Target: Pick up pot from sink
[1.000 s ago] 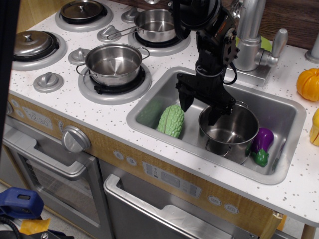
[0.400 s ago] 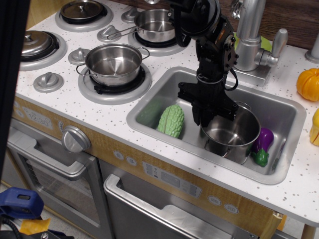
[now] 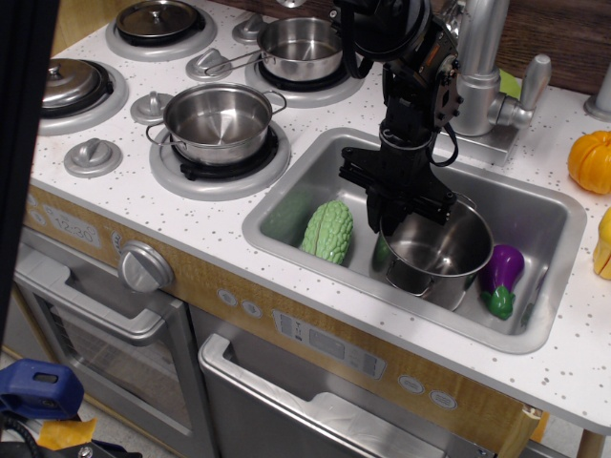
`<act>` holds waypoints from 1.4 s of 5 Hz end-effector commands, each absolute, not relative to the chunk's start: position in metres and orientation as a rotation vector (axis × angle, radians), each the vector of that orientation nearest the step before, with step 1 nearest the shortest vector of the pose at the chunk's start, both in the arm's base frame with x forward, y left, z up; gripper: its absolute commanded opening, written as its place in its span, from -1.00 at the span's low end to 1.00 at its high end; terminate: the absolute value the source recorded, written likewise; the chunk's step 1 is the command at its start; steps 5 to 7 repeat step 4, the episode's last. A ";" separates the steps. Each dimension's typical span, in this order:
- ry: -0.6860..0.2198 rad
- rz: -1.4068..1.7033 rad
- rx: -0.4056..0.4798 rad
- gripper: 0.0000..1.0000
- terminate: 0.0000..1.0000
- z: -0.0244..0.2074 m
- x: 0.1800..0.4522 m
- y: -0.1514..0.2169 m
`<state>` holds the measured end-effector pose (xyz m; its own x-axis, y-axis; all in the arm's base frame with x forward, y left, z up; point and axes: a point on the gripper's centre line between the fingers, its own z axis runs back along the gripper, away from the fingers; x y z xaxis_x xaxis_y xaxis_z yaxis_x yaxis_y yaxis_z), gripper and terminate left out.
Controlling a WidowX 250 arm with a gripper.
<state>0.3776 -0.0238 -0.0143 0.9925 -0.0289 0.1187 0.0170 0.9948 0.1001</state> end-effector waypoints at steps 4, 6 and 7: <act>-0.305 0.025 0.206 -1.00 1.00 0.100 0.396 -0.014; -0.305 0.025 0.206 -1.00 1.00 0.100 0.396 -0.014; -0.305 0.025 0.206 -1.00 1.00 0.100 0.396 -0.014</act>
